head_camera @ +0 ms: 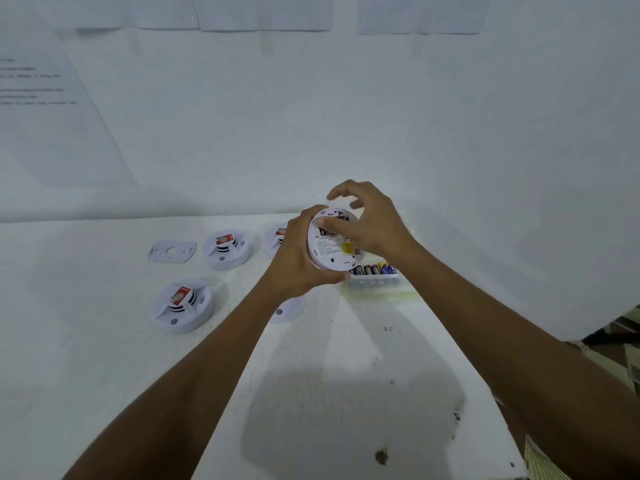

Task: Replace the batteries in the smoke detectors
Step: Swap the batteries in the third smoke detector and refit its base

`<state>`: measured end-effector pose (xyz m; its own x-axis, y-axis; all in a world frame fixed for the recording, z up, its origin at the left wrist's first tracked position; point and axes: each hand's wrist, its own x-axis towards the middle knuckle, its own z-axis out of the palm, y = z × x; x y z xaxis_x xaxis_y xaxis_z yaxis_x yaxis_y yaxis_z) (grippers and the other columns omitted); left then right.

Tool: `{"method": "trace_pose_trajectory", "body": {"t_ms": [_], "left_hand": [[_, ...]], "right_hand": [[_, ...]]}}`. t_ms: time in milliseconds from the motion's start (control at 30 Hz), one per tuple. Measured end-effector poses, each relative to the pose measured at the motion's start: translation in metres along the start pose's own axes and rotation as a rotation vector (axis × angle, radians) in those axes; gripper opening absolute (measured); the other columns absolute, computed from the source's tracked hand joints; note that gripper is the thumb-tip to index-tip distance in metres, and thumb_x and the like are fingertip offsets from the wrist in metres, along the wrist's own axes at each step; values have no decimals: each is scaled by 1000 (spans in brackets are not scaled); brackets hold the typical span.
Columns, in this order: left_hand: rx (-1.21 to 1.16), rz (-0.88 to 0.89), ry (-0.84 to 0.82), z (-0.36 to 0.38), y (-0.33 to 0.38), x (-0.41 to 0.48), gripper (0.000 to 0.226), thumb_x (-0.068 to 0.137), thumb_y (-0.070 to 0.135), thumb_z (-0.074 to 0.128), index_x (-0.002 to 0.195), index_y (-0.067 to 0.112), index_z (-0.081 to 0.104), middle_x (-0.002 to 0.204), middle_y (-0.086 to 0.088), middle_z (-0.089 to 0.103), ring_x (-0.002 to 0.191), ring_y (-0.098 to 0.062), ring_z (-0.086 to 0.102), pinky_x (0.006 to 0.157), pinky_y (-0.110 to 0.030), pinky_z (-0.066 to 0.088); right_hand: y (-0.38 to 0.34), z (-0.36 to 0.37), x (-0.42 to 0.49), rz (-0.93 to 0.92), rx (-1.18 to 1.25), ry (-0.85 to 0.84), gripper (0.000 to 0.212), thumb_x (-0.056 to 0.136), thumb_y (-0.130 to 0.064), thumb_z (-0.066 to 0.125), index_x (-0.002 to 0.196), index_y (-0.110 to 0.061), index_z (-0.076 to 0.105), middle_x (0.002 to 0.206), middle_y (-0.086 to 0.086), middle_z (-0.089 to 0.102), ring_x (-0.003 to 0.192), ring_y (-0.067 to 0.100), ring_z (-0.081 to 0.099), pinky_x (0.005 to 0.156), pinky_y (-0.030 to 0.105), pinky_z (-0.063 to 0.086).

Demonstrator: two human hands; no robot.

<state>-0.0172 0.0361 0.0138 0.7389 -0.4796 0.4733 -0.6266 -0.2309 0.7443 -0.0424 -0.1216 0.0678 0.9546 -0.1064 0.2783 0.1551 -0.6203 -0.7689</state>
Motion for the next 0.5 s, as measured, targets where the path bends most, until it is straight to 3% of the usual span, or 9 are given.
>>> {"method": "trace_pose_trajectory", "body": {"t_ms": [100,200,267,400,500], "left_hand": [[14,2,-20,-2,3,-4,88,53,33,88,120,57,36,116,38,44,115,-1,46,100,-32,43],[10,0,-22,-1,8,-5,87,54,34,87,120,56,34,117,35,45,115,-1,47,101,-29,42],[-12,0,-29,-3,8,-7,88,55,38,87,123,54,34,121,30,47,117,-7,48,103,-35,42],[-43,6,-93,-11,8,-10,90,54,29,90,125,47,37,119,41,46,118,3,47,102,-18,37],[-111,-14,-86,-19,7,-10,93,51,31,91,128,41,39,121,32,52,118,-5,51,98,-27,47]], "right_hand": [[-4,-5,-2,222,215,-114,55,71,-40,83,118,-36,53,105,-3,67,91,16,68,74,31,55],[-6,-5,-4,239,281,-110,62,72,-30,85,123,-34,50,100,4,70,84,18,70,69,30,54],[-4,-5,-5,235,345,-92,62,73,-27,84,125,-32,51,100,6,72,84,20,71,71,33,57],[3,-4,-14,171,291,-70,51,75,-34,82,120,-33,58,99,-1,74,89,18,71,81,39,59],[8,-4,-26,129,318,-134,42,82,-26,78,119,-34,61,108,-1,70,95,20,70,77,45,61]]}}
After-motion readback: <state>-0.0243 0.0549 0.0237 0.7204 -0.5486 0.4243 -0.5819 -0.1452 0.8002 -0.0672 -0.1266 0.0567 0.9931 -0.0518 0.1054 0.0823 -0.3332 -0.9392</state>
